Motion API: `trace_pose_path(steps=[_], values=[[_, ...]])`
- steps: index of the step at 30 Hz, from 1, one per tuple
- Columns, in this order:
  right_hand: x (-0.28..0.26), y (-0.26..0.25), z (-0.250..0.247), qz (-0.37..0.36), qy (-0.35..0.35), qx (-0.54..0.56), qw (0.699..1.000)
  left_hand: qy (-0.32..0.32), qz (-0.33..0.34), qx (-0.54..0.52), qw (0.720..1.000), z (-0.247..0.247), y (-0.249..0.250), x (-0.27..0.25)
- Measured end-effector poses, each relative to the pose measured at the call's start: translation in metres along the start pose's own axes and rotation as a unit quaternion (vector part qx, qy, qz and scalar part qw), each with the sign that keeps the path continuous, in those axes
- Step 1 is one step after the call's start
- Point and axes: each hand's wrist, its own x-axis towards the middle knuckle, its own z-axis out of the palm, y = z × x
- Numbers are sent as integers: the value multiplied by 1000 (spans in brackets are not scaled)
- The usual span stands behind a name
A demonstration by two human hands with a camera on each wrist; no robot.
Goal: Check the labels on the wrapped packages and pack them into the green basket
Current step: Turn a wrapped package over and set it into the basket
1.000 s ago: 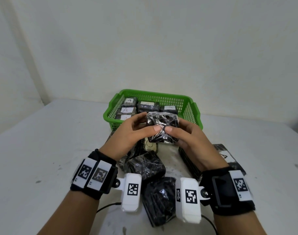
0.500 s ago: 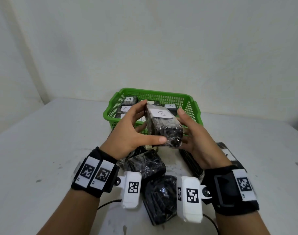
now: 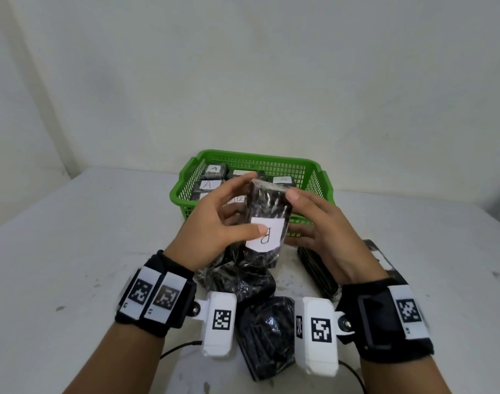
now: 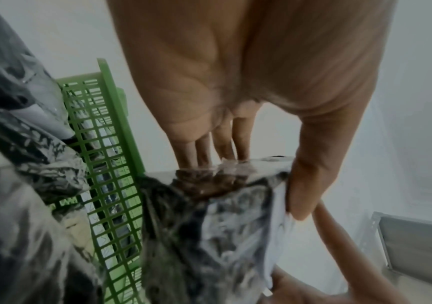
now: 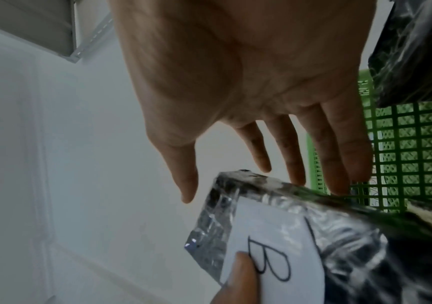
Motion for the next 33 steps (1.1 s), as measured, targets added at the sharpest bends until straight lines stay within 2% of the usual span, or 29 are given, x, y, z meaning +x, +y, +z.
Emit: trace_pose_path(steps=[3, 6, 11, 13, 16, 21, 25, 28, 31, 33], values=[[-3, -3, 0, 36, -24, -16, 999, -14, 33, 25, 999, 2, 0, -1], [-6, -6, 0, 77, -43, 13, 996, -20, 61, 45, 997, 1, 0, 0], [-8, -8, 4, 70, -57, 25, 996, -50, 83, 82, 992, 5, 5, -2], [-7, -7, 3, 45, -52, 31, 997, -62, 69, 97, 991, 4, 4, -1], [-6, -6, 3, -5, -26, 44, 999, -69, 14, 93, 993, 2, 1, -2], [-6, -4, 5, -29, -4, 39, 999, -83, -56, 16, 995, 4, -4, -3], [0, 3, 3, -48, 6, 1, 999, -34, -67, -37, 996, 2, -4, 2], [4, 10, 1, -32, -11, -1, 999, 10, -60, -38, 997, 0, -3, 3], [3, 9, 1, -24, -26, 8, 999, 28, -55, -17, 998, 0, -2, 2], [3, 8, 1, -29, -10, 10, 999, 19, -52, 1, 998, 1, 0, 1]])
